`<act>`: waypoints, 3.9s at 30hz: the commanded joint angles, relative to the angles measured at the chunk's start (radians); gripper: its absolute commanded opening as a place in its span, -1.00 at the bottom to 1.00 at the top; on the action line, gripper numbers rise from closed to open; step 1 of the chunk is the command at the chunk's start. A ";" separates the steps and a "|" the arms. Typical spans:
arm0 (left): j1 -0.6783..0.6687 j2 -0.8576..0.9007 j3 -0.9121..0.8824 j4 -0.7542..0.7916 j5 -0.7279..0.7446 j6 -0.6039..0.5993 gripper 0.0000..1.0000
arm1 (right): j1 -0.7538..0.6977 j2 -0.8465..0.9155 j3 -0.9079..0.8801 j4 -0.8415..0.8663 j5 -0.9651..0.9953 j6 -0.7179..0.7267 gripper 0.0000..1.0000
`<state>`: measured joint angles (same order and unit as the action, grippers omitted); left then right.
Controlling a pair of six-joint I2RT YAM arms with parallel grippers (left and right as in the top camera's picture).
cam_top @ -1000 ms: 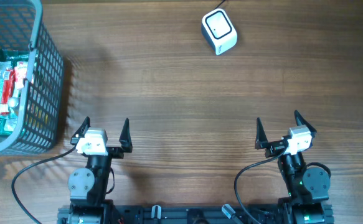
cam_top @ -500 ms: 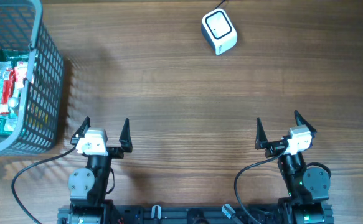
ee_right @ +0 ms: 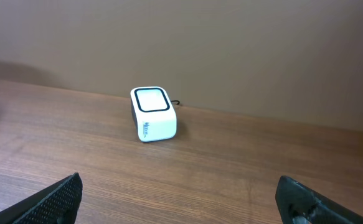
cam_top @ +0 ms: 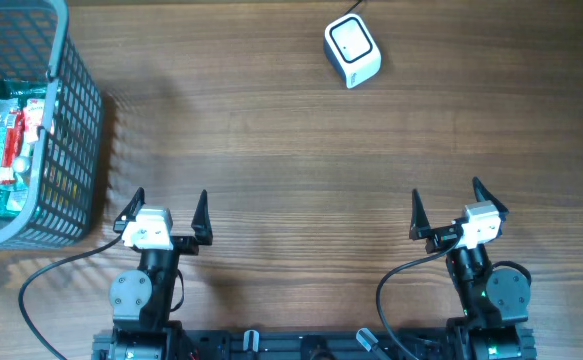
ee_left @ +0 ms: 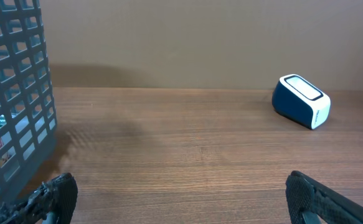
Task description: Scan the item barcode
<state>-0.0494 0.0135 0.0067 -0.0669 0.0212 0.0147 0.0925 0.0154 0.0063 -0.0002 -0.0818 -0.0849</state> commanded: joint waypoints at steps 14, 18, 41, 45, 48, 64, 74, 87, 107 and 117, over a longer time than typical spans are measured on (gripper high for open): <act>0.007 -0.007 -0.001 -0.010 0.008 0.015 1.00 | -0.006 -0.011 -0.001 0.003 -0.001 -0.013 0.99; 0.007 -0.007 -0.001 -0.010 0.008 0.015 1.00 | -0.006 -0.011 -0.001 0.003 -0.002 -0.014 1.00; 0.006 -0.007 -0.001 0.081 0.005 0.014 1.00 | -0.006 -0.011 -0.001 0.003 -0.001 -0.014 1.00; 0.007 -0.003 0.092 0.173 0.071 -0.048 1.00 | -0.006 -0.011 -0.001 0.003 -0.002 -0.014 0.99; 0.007 0.056 0.305 -0.011 0.044 -0.087 1.00 | -0.006 -0.011 -0.001 0.003 -0.001 -0.014 0.99; 0.008 1.236 1.966 -1.172 -0.098 -0.067 1.00 | -0.006 -0.008 -0.001 0.003 -0.002 -0.014 1.00; 0.391 1.468 2.074 -1.247 -0.234 -0.098 1.00 | -0.006 -0.008 -0.001 0.003 -0.001 -0.013 0.99; 0.668 1.650 1.886 -1.305 -0.127 -0.069 1.00 | -0.006 -0.008 -0.001 0.003 -0.001 -0.013 1.00; 0.695 1.866 1.634 -1.121 -0.018 0.008 0.74 | -0.006 -0.008 -0.001 0.003 -0.001 -0.013 0.99; 0.696 1.918 1.629 -1.099 -0.018 0.008 -0.22 | -0.006 -0.008 -0.001 0.003 -0.002 -0.013 0.99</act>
<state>0.6434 1.9022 1.6409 -1.1801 -0.0078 0.0200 0.0925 0.0147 0.0063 -0.0006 -0.0822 -0.0849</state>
